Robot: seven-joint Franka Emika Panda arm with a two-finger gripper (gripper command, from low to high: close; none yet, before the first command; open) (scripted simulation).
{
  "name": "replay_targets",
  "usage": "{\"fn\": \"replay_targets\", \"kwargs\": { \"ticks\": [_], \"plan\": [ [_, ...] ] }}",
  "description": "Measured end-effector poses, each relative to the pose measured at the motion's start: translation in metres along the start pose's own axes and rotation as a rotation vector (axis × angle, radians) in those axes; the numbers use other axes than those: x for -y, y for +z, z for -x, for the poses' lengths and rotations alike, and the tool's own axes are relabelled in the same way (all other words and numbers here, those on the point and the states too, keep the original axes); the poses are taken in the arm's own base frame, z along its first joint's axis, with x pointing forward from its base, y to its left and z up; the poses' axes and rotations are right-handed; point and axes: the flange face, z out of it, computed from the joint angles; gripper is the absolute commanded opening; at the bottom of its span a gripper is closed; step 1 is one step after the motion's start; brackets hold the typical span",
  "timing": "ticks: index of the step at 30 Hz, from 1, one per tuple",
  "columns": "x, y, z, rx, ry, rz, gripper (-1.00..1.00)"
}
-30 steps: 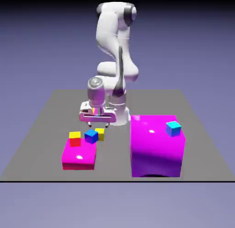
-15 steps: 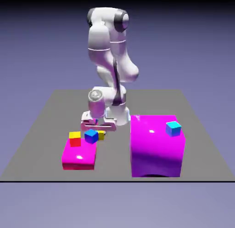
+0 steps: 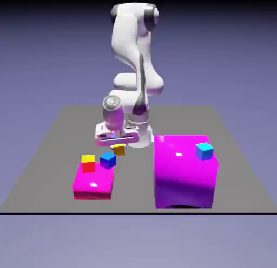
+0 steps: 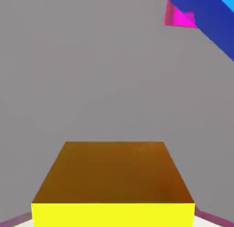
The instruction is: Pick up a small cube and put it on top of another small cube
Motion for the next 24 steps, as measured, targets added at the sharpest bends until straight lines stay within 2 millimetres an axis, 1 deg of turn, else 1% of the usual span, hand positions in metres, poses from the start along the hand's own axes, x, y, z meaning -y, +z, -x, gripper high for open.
{"fn": "replay_targets", "kwargs": {
  "ticks": [4, 9, 10, 11, 13, 14, 16, 21, 22, 24],
  "plan": [
    [0.016, -0.017, -0.008, 0.067, -0.135, 0.039, -1.00],
    [0.027, -0.061, -0.033, 0.081, -0.314, 0.077, -1.00],
    [0.019, -0.078, -0.045, 0.035, -0.329, 0.075, -1.00],
    [0.005, -0.098, -0.061, -0.033, -0.333, 0.072, -1.00],
    [-0.029, -0.139, -0.087, -0.166, -0.335, 0.078, -1.00],
    [-0.047, -0.154, -0.096, -0.229, -0.321, 0.081, -1.00],
    [-0.050, -0.156, -0.098, -0.242, -0.315, 0.080, -1.00],
    [-0.050, -0.091, -0.117, -0.242, -0.314, 0.081, -1.00],
    [-0.051, -0.089, -0.118, -0.242, -0.310, 0.080, 1.00],
    [-0.055, -0.089, -0.118, -0.241, -0.302, 0.079, 1.00]
  ]
}}
